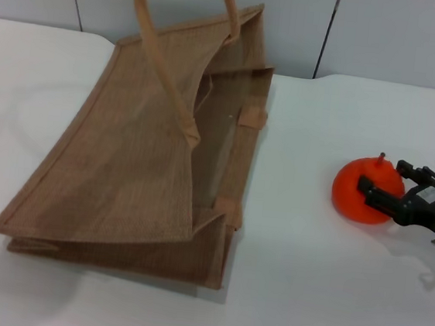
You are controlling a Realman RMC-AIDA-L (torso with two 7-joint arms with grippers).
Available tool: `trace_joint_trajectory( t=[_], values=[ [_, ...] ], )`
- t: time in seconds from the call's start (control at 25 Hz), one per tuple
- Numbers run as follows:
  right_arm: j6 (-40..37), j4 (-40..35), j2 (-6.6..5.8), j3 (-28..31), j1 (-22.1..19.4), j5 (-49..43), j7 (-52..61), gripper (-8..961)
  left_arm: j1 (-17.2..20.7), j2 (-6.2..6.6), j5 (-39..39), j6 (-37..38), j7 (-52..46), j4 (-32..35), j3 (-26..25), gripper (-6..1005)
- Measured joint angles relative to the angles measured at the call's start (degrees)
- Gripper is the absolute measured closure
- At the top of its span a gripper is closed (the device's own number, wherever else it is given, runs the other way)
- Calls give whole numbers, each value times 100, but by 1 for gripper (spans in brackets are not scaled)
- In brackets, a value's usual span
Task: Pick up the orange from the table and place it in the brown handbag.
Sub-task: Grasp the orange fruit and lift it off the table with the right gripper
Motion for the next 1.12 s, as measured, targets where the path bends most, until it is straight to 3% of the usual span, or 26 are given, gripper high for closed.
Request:
trace_joint_trajectory(
  t=[0.32, 0.6, 0.8, 1.0, 1.12],
  values=[
    [-549, 62, 82, -9, 53, 3, -1, 60, 0, 0, 0, 0, -3, 2, 0, 881],
    [-462, 182, 123, -110, 96, -35, 15, 61, 0, 0, 141, 0, -5, 14, 0, 882],
    [-221, 217, 84, -250, 96, -38, 98, 62, 0, 0, 147, 0, -7, 51, 0, 882],
    [-275, 201, 75, -289, 144, -30, 127, 224, 0, 0, 150, 0, 1, 56, 0, 883],
    [-313, 197, 77, -294, 168, -5, 132, 274, 0, 0, 150, 0, 7, 61, 0, 883]
  ],
)
